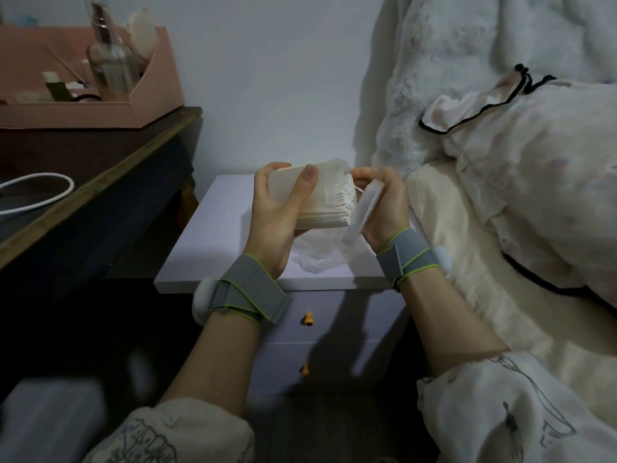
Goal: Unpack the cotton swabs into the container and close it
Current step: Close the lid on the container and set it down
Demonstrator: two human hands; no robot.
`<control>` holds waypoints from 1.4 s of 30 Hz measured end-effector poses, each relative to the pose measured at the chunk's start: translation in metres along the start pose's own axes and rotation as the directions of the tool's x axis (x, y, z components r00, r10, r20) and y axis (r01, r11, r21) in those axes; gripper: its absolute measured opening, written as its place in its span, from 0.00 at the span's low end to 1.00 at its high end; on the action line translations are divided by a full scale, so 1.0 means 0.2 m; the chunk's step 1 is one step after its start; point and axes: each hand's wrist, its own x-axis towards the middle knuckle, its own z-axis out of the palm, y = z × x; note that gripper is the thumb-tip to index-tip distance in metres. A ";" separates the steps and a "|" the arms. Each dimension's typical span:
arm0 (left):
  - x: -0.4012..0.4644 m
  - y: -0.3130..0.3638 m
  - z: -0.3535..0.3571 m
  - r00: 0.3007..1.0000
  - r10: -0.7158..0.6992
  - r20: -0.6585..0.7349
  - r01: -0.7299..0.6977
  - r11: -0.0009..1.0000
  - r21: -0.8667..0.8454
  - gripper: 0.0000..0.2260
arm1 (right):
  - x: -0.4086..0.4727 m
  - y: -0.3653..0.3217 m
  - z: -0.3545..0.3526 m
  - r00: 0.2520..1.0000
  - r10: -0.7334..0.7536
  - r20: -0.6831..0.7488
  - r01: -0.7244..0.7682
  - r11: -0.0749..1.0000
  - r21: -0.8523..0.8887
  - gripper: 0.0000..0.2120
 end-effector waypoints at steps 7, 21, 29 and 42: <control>0.00 -0.02 0.00 0.988 0.155 -0.025 -0.145 0.961 0.237 0.16 | -0.01 -0.04 0.00 0.998 -0.064 0.025 0.063 0.998 0.028 0.14; -0.05 -0.03 0.05 0.969 0.216 0.116 -0.242 0.923 0.299 0.21 | 0.04 -0.02 -0.01 0.970 -0.069 -0.232 0.056 0.996 -0.064 0.18; -0.04 -0.04 0.03 0.967 0.250 0.050 -0.254 0.923 0.290 0.22 | 0.02 0.03 0.04 0.965 0.077 -0.252 -0.126 0.975 -0.183 0.16; 0.01 -0.03 -0.02 0.943 0.325 -0.073 -0.289 0.907 0.307 0.24 | -0.05 0.09 0.13 0.990 0.002 0.140 0.031 0.972 -0.235 0.26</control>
